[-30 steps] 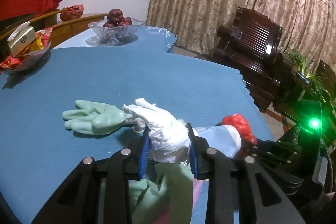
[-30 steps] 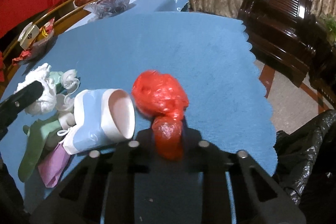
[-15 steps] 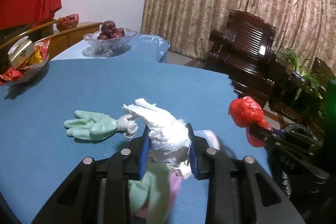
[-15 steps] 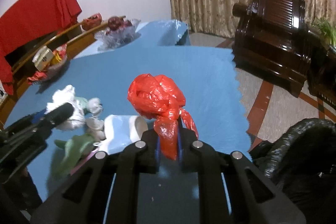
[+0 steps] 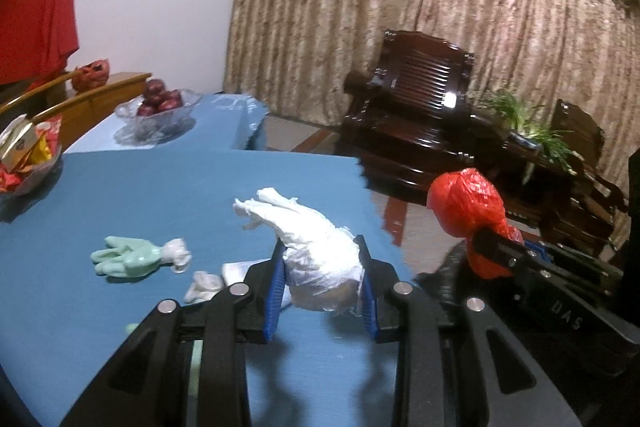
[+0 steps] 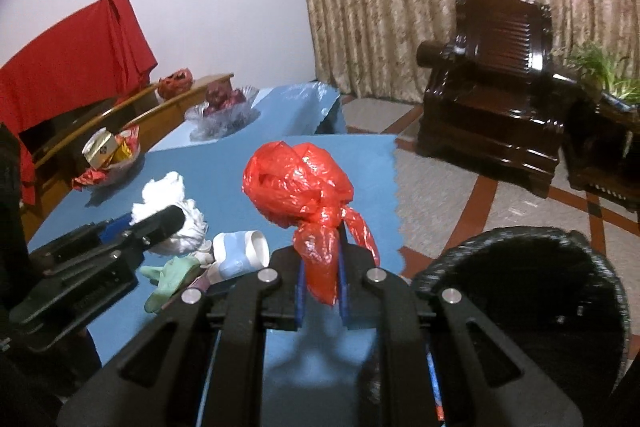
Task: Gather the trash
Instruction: 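Carry the tissue in the left tool and red bag in the right tool over the bin, then open both tools over the black bin to drop tissue and red bag, then move both tools back to the table and grasp the green rubber glove with the left tool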
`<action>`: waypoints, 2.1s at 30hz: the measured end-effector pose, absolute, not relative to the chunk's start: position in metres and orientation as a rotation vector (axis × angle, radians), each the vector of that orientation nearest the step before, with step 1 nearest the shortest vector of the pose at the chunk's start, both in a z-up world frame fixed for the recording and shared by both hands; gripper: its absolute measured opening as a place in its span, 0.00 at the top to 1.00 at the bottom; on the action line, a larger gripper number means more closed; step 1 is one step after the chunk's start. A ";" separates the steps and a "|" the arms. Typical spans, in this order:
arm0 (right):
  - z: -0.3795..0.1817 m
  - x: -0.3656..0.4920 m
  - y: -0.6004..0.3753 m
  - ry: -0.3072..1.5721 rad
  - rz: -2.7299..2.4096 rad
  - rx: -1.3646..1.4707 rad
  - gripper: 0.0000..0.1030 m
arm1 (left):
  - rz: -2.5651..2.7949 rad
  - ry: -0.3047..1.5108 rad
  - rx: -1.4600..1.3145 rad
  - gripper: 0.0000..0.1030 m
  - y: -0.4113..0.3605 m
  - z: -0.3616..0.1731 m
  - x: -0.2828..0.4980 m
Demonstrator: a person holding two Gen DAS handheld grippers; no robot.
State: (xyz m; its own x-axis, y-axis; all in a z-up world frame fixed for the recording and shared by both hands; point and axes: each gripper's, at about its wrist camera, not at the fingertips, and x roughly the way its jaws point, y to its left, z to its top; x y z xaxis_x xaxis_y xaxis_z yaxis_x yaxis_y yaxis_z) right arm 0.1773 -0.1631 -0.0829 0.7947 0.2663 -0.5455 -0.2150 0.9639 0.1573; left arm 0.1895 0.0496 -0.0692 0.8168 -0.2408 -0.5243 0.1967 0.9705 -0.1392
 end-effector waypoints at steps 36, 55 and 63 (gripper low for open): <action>-0.131 0.088 -0.366 0.680 -0.113 0.105 0.84 | -0.674 0.642 0.027 0.50 -0.169 -0.101 0.164; -0.124 0.079 -0.363 0.626 -0.121 0.137 0.06 | -0.560 0.591 -0.020 0.06 -0.115 -0.084 0.158; -0.113 0.095 -0.315 0.628 -0.037 0.115 0.05 | -0.387 0.561 -0.028 0.06 -0.044 -0.075 0.153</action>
